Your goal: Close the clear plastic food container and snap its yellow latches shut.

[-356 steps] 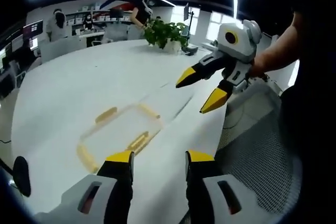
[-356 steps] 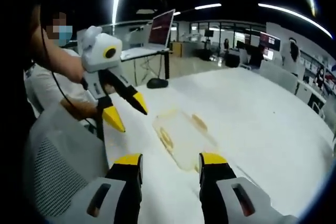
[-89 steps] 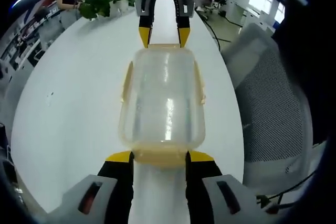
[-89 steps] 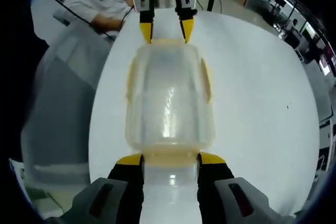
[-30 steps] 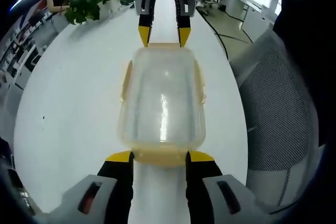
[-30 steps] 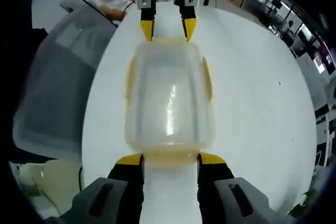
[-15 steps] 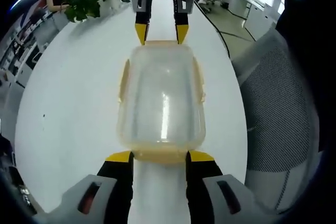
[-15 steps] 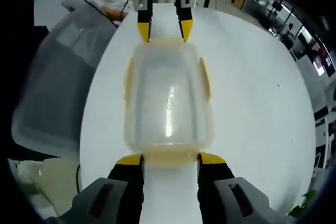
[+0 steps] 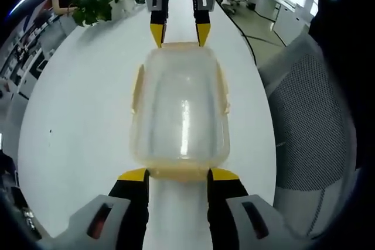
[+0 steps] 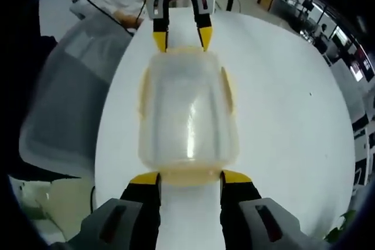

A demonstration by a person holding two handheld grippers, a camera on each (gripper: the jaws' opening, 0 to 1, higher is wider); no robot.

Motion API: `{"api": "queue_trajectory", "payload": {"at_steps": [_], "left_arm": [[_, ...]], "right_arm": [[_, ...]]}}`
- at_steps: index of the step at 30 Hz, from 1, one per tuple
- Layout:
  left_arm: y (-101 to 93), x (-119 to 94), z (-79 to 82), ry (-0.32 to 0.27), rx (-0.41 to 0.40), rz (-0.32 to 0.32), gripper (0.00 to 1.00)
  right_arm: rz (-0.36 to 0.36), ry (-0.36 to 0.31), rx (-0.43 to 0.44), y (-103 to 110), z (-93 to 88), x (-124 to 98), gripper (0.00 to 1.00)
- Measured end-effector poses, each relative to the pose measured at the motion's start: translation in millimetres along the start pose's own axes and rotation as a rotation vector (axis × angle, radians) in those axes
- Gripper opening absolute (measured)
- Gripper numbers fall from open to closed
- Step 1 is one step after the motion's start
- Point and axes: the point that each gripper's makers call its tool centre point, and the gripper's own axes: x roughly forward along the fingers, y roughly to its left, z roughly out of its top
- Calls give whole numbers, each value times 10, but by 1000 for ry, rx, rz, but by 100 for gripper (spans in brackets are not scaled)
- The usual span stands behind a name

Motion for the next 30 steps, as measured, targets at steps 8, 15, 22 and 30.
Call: {"api": "queue_trajectory", "payload": {"at_steps": [8, 15, 22, 30], "left_arm": [[-25, 69, 21, 13, 3, -3, 38], [-33, 71, 9, 10, 5, -8, 38], [-29, 67, 0, -6, -7, -11, 38], [-41, 69, -2, -27, -18, -16, 38]], "right_arm": [[-1, 22, 2, 55, -76, 98, 38], [3, 4, 15, 50, -64, 98, 38], [-6, -10, 23, 52, -71, 137, 38], [-5, -29, 19, 52, -61, 135, 39]]}}
